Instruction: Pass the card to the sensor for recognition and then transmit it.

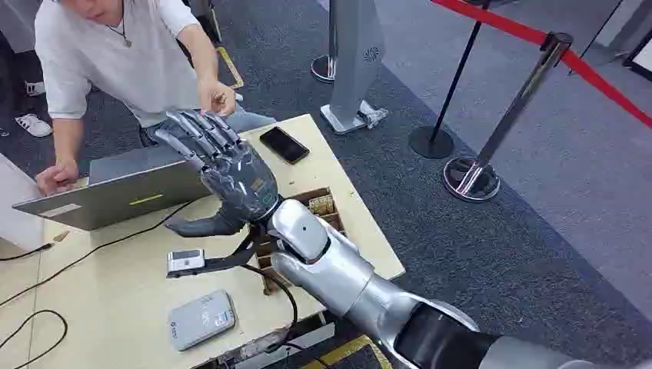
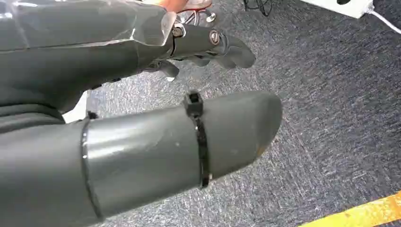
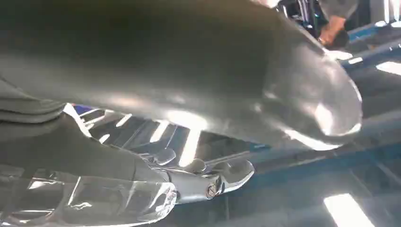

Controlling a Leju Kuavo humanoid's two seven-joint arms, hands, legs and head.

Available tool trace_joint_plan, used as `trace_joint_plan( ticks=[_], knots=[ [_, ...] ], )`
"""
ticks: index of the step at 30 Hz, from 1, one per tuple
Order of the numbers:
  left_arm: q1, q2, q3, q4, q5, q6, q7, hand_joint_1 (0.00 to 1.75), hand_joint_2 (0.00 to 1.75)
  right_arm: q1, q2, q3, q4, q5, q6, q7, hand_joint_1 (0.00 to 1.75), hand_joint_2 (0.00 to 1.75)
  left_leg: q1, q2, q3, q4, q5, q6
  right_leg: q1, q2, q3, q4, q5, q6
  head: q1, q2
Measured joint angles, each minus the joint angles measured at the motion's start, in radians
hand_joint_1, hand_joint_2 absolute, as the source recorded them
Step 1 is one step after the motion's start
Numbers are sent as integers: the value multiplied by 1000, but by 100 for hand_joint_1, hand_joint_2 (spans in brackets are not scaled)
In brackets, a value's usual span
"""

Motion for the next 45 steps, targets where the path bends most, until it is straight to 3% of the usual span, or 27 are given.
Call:
trace_joint_plan(
  ticks=[3, 4, 18, 39, 40, 45],
  knots=[
    [0, 0, 0, 0, 0, 0, 2, 0, 0, -28, 14, 2, 54, 21, 2, 16, 0, 0, 0, 0, 0, 0, 0, 0, 0, 0, 0, 0, 0, 0, 0, 0],
    [0, 0, 0, 0, 0, 0, 2, 0, 0, -38, 18, 2, 74, 27, 3, 21, 0, 175, 0, 0, 0, 0, 0, 0, 0, 0, 0, 0, 0, 0, 0, 0],
    [0, 0, 2, 0, -6, -2, 1, 0, 0, -107, 53, 5, 264, 74, 2, 77, 0, 175, 0, 0, 0, 0, 0, 0, 0, 0, 0, 0, 0, 0, 0, 0],
    [1, 0, 17, 0, -3, 0, 0, 0, 0, -131, 85, 6, 347, 87, 2, 85, 0, 175, 0, 0, 0, 0, 0, 0, 0, 0, 0, 0, 0, 0, 0, 0],
    [1, 0, 18, 0, -3, 0, 0, 0, 0, -131, 86, 6, 348, 87, 2, 85, 175, 175, 0, 0, 0, 0, 0, 0, 0, 0, 0, 0, 0, 0, 0, 0],
    [0, 0, 18, 0, -3, -3, -2, 0, 0, -135, 89, 6, 354, 86, 8, 84, 175, 175, 0, 0, 0, 0, 0, 0, 0, 0, 0, 0, 0, 0, 0, 0]
  ],
)
